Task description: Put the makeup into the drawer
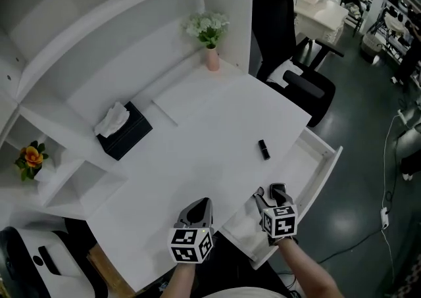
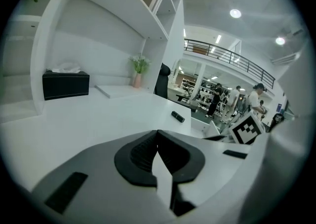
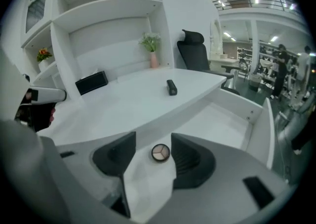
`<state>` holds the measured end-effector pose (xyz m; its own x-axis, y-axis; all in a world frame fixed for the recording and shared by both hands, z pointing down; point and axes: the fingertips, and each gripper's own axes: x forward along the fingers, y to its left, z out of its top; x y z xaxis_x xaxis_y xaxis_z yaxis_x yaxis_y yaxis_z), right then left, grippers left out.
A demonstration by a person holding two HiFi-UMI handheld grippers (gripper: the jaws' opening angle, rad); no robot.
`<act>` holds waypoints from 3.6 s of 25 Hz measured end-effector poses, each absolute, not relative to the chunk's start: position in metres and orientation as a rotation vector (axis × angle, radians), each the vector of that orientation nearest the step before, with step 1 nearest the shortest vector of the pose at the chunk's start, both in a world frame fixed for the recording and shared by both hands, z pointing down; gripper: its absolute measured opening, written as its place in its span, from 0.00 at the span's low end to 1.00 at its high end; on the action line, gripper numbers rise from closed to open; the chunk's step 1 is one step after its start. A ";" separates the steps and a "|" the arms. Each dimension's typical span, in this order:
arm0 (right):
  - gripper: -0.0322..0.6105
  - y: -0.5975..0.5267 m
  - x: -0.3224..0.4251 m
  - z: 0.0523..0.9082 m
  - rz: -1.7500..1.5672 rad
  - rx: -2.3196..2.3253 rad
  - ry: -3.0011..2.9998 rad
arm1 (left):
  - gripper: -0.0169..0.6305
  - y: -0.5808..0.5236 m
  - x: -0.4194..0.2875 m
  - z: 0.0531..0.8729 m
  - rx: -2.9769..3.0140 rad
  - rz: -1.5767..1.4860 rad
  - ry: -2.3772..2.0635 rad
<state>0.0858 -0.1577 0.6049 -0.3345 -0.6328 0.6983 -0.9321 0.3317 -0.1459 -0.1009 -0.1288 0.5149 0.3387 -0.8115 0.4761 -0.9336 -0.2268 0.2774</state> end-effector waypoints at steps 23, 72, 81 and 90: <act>0.40 -0.280 0.089 0.555 0.552 1.380 -2.109 | 0.03 -0.173 -0.096 0.510 2.107 0.254 -1.509; 0.21 -0.117 0.087 0.592 0.737 1.344 -1.990 | 0.03 -0.122 -0.089 0.503 2.169 0.265 -1.459; 0.21 -0.092 0.051 0.633 0.707 1.154 -1.960 | 0.03 -0.104 -0.108 0.510 2.131 0.265 -1.492; 0.21 -0.095 0.033 0.663 0.669 1.037 -1.921 | 0.03 -0.099 -0.131 0.517 2.054 0.252 -1.558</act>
<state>0.0332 -0.0946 0.6627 -0.3125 -0.4101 0.8568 -0.8535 0.5171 -0.0638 -0.1312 -0.0993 0.5167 0.3128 -0.8324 0.4575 -0.9341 -0.1823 0.3070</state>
